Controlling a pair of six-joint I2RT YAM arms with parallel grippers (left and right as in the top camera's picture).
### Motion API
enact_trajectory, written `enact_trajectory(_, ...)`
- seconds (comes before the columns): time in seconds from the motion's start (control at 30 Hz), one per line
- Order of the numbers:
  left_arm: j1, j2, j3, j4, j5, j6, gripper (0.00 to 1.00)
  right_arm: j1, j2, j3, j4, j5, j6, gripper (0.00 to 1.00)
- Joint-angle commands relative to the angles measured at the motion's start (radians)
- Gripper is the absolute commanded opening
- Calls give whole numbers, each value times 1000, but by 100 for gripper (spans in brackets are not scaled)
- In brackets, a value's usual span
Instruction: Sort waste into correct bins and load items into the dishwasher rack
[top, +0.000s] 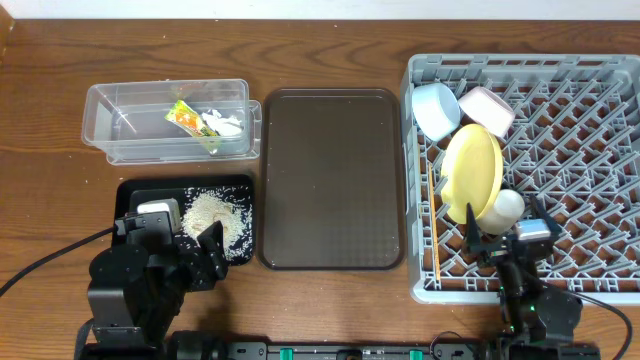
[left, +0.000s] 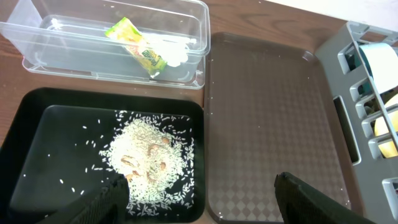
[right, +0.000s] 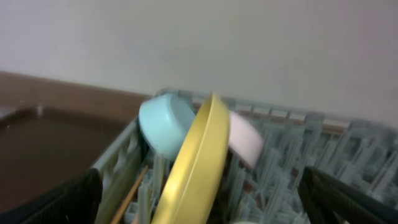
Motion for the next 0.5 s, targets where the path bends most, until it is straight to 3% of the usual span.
enact_trajectory(0.0,-2,-2,-1,2,-13,17,78,24,-5,-2,-48,21,-19,99)
enact_trajectory(0.47,-2,-2,-1,2,-13,17,78,29,-3,-2,-45,21,-18,99)
